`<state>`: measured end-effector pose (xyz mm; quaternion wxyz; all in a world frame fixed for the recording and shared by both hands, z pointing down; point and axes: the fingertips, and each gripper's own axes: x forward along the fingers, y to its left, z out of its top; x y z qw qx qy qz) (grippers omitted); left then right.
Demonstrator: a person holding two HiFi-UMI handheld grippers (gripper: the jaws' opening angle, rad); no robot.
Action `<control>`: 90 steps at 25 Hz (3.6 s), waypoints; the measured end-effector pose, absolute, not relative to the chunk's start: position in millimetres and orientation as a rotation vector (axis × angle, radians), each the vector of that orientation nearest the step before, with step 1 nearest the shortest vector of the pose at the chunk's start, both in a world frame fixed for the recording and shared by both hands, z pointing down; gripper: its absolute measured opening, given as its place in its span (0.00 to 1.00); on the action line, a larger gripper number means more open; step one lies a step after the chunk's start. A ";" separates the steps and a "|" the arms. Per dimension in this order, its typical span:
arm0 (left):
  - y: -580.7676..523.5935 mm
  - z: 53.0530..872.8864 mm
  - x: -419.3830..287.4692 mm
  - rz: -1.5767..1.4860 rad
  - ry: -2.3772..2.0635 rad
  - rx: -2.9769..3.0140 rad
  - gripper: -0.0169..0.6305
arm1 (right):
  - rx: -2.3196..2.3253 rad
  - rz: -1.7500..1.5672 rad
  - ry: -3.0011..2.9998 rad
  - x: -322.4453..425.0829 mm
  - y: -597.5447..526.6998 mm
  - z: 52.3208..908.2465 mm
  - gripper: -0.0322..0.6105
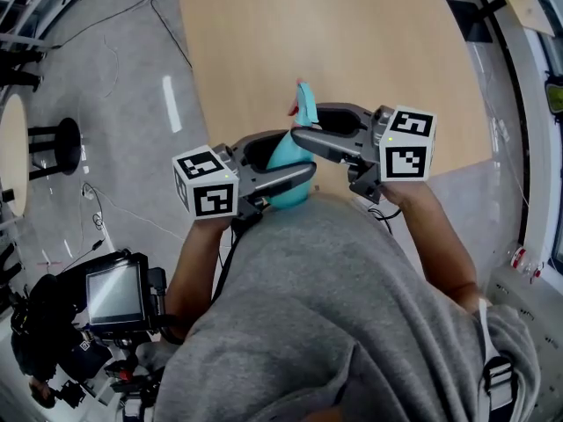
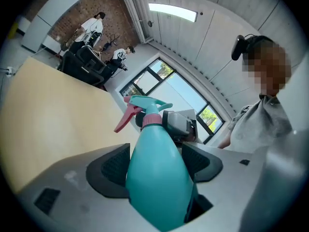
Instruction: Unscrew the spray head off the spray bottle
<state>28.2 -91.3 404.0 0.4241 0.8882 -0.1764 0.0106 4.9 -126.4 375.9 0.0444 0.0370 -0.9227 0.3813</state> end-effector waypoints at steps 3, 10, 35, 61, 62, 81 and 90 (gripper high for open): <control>-93.2 406.4 25.9 0.053 -0.490 2.216 0.52 | 0.323 1.076 -2.770 6.3 -130.1 377.5 0.31; -87.5 377.3 28.4 -0.022 -0.340 2.393 0.52 | -0.159 0.865 -2.999 -7.9 -109.1 335.9 0.28; -95.8 385.9 14.4 -0.241 -0.372 2.166 0.50 | 0.137 1.024 -2.992 9.1 -130.2 331.0 0.45; -73.8 356.4 5.1 -0.401 0.340 2.207 0.24 | -1.318 0.421 -2.797 -9.1 -31.4 292.7 0.15; -72.9 357.5 3.8 -0.450 0.321 2.234 0.24 | -1.301 0.445 -2.809 -10.7 -34.4 295.0 0.15; -26.3 402.3 52.3 -0.016 0.478 2.437 0.65 | -1.422 0.653 -2.785 -5.9 -42.0 319.5 0.15; -56.8 415.7 54.9 0.005 0.178 2.333 0.64 | -1.134 0.605 -2.746 -6.7 -84.3 340.6 0.26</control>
